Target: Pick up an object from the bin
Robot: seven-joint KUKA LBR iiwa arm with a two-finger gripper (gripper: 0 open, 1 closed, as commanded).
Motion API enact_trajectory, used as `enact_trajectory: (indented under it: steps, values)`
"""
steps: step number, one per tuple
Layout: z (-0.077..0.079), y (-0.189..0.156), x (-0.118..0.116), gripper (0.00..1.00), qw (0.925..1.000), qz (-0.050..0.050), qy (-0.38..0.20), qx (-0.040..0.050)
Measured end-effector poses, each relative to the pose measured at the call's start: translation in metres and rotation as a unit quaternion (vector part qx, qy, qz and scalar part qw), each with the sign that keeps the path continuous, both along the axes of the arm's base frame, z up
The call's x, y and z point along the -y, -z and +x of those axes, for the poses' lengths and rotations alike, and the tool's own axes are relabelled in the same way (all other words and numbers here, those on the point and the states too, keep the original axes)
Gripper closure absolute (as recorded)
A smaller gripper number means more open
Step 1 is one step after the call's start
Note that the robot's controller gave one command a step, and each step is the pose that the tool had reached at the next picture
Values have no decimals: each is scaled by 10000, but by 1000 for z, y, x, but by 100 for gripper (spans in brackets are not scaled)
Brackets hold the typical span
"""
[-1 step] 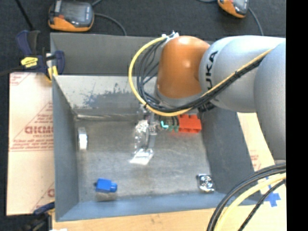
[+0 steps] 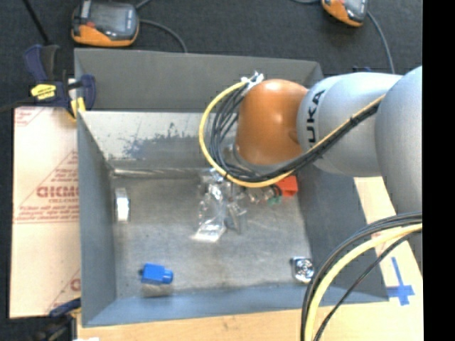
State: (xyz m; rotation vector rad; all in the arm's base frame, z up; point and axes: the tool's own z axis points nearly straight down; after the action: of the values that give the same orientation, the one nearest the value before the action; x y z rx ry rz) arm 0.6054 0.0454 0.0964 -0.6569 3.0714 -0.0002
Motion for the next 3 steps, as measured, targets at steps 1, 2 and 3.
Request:
enact_trajectory:
  steps: [1, 2, 3]
  values:
    - [-37, 14, 5, 0, 9952, -3, -978, 83]
    - [-38, 19, 5, 0, 9950, 15, -991, 103]
    - [-38, 19, 2, 0, 9946, 4, -1030, 100]
